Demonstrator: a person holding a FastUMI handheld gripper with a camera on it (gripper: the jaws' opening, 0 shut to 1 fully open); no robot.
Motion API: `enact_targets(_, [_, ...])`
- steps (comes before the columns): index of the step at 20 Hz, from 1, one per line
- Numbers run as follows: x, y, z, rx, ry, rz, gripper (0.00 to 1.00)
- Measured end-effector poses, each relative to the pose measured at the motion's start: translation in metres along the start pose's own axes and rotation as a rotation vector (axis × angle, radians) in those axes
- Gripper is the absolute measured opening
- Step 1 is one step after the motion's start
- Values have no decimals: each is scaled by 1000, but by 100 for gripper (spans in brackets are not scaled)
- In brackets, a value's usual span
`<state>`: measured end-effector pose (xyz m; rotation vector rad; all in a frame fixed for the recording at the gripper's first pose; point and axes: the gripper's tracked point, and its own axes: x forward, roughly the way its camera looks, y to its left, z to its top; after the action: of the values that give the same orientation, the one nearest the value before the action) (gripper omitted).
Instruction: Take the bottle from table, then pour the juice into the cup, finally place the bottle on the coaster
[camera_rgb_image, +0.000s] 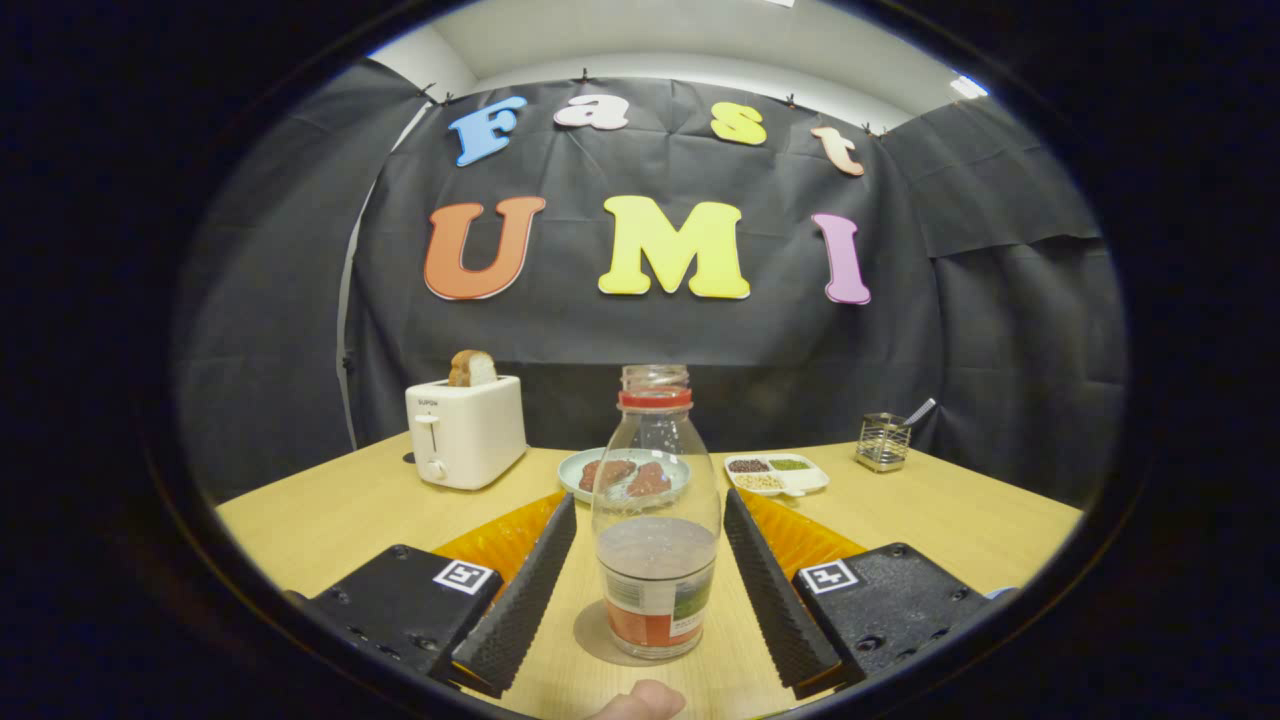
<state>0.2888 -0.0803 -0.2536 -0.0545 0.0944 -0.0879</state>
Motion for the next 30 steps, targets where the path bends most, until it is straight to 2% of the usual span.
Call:
enact_targets(9, [-75,-7,67,12,-33,20,95])
enact_targets(12, [-110,-12,82,8,-2,22,96])
enact_targets(17, [-176,-19,121,-29,-22,14,96])
enact_targets(22, [-235,-9,161,-5,-39,57,95])
enact_targets(27, [-285,-12,192,6,-81,36,95])
enact_targets(30, [-307,-23,192,-6,-94,2,95])
